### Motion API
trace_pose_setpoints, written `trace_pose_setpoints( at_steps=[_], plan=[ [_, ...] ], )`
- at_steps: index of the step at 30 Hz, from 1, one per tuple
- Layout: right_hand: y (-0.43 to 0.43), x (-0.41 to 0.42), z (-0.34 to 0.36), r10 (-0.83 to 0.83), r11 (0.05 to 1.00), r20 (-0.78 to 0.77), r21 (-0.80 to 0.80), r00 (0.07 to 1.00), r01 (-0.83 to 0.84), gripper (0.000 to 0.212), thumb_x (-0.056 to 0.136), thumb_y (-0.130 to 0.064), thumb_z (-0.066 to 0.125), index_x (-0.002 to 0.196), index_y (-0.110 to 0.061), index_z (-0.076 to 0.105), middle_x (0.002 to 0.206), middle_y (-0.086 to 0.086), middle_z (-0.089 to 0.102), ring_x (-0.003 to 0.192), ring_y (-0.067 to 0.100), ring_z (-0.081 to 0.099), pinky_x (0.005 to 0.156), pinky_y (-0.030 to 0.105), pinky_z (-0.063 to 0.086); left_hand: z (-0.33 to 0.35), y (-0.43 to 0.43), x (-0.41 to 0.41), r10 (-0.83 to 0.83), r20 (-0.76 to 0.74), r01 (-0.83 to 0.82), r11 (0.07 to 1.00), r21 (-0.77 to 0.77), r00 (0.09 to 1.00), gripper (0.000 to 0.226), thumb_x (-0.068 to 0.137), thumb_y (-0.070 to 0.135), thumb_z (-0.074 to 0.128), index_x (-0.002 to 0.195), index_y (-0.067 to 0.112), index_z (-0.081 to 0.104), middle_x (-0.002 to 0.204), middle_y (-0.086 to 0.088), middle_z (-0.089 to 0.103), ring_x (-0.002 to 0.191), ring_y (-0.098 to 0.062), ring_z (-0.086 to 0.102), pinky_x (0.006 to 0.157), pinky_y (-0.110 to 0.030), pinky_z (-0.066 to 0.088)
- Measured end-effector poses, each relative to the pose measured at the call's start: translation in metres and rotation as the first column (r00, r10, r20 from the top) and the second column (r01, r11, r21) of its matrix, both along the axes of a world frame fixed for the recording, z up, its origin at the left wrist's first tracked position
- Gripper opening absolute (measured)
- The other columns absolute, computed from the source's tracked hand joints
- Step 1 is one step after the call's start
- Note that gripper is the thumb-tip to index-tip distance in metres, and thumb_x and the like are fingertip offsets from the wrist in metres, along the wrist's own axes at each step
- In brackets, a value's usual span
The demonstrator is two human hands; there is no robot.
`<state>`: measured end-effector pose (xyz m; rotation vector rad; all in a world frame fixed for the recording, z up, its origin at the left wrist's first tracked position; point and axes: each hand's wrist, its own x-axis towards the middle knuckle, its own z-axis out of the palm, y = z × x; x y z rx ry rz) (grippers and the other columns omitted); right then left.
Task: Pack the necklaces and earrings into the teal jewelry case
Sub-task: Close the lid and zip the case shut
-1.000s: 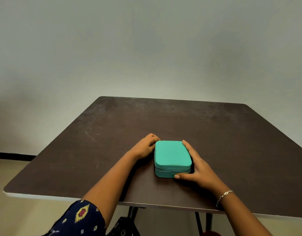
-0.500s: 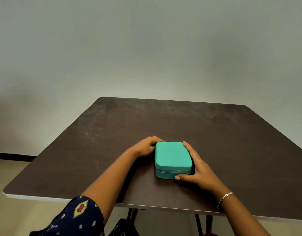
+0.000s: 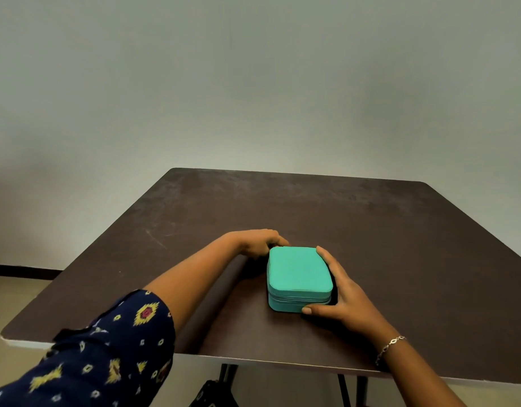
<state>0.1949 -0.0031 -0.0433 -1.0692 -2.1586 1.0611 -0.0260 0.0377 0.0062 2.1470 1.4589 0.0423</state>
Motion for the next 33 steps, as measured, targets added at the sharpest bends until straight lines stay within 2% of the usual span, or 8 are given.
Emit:
trace_pose_setpoints(
  at_steps=[3, 9, 13, 16, 19, 25, 29, 33],
  plan=[
    [0.001, 0.0, -0.001, 0.003, 1.0, 0.003, 0.005, 1.0, -0.003, 0.094, 0.067, -0.028, 0.08, 0.131, -0.048, 0.015, 0.137, -0.023, 0.025, 0.126, 0.002, 0.029, 0.103, 0.022, 0.029, -0.002, 0.003, -0.002, -0.016, -0.058, 0.018, 0.999, 0.036, 0.998, 0.027, 0.093, 0.006, 0.047, 0.117, 0.011, 0.058, 0.102, -0.001, 0.045, 0.099, -0.016, 0.043, 0.095, -0.034, 0.036],
    [0.001, 0.0, -0.001, 0.008, 1.0, 0.003, 0.023, 1.0, -0.008, 0.095, 0.066, -0.029, 0.08, 0.13, -0.05, 0.013, 0.136, -0.025, 0.024, 0.127, 0.0, 0.028, 0.104, 0.021, 0.027, -0.006, 0.005, -0.006, 0.043, -0.145, -0.012, 0.977, 0.212, 0.989, 0.019, 0.089, 0.006, 0.049, 0.104, 0.005, 0.059, 0.107, -0.014, 0.055, 0.096, -0.025, 0.05, 0.079, -0.031, 0.037],
    [0.001, 0.0, -0.002, 0.006, 1.0, -0.003, 0.025, 1.0, -0.006, 0.099, 0.066, -0.032, 0.08, 0.132, -0.048, 0.01, 0.138, -0.024, 0.023, 0.128, 0.001, 0.027, 0.105, 0.023, 0.027, -0.012, 0.003, -0.014, 0.1, -0.068, -0.073, 0.943, 0.325, 0.993, 0.011, 0.086, 0.004, 0.053, 0.095, 0.003, 0.06, 0.102, -0.01, 0.063, 0.091, -0.021, 0.055, 0.077, -0.03, 0.041],
    [0.001, -0.001, -0.002, -0.002, 1.0, -0.005, 0.03, 1.0, 0.002, 0.099, 0.066, -0.032, 0.08, 0.133, -0.048, 0.009, 0.138, -0.024, 0.023, 0.128, 0.0, 0.026, 0.105, 0.023, 0.027, -0.016, -0.002, -0.019, 0.124, -0.025, -0.108, 0.929, 0.353, 0.992, 0.007, 0.087, 0.007, 0.056, 0.092, 0.006, 0.059, 0.1, -0.007, 0.064, 0.094, -0.018, 0.058, 0.081, -0.032, 0.046],
    [0.0, -0.002, -0.002, -0.008, 0.999, -0.006, 0.032, 1.0, 0.008, 0.099, 0.066, -0.029, 0.08, 0.134, -0.046, 0.01, 0.137, -0.024, 0.023, 0.128, 0.0, 0.026, 0.106, 0.025, 0.027, -0.02, -0.007, -0.023, 0.16, 0.008, -0.152, 0.92, 0.36, 0.987, 0.005, 0.087, 0.01, 0.058, 0.091, 0.008, 0.058, 0.098, -0.005, 0.065, 0.089, -0.015, 0.057, 0.082, -0.033, 0.047],
    [-0.002, -0.002, -0.001, -0.01, 0.998, 0.012, 0.067, 1.0, 0.009, 0.096, 0.068, -0.026, 0.079, 0.133, -0.044, 0.011, 0.134, -0.025, 0.023, 0.125, -0.002, 0.025, 0.104, 0.02, 0.026, -0.024, -0.027, -0.028, 0.234, 0.119, -0.262, 0.894, 0.364, 0.965, 0.003, 0.086, 0.011, 0.059, 0.086, 0.008, 0.057, 0.088, 0.0, 0.06, 0.084, -0.013, 0.053, 0.075, -0.025, 0.041],
    [-0.002, -0.002, 0.0, 0.007, 0.998, 0.018, 0.069, 1.0, -0.009, 0.095, 0.069, -0.027, 0.078, 0.134, -0.043, 0.011, 0.135, -0.024, 0.023, 0.125, -0.001, 0.026, 0.103, 0.018, 0.026, -0.027, -0.038, -0.026, 0.294, 0.16, -0.332, 0.88, 0.339, 0.943, 0.002, 0.088, 0.01, 0.055, 0.089, 0.009, 0.056, 0.096, -0.007, 0.064, 0.09, -0.019, 0.058, 0.083, -0.033, 0.048],
    [0.0, 0.0, 0.003, 0.045, 0.998, -0.007, -0.036, 0.999, -0.045, 0.091, 0.058, -0.051, 0.075, 0.127, -0.055, 0.015, 0.136, -0.021, 0.029, 0.125, 0.003, 0.033, 0.105, 0.024, 0.031, -0.029, -0.041, -0.016, 0.384, 0.191, -0.428, 0.837, 0.341, 0.904, 0.004, 0.088, 0.01, 0.055, 0.091, 0.008, 0.057, 0.098, -0.007, 0.064, 0.09, -0.019, 0.058, 0.085, -0.033, 0.049]
  ],
)
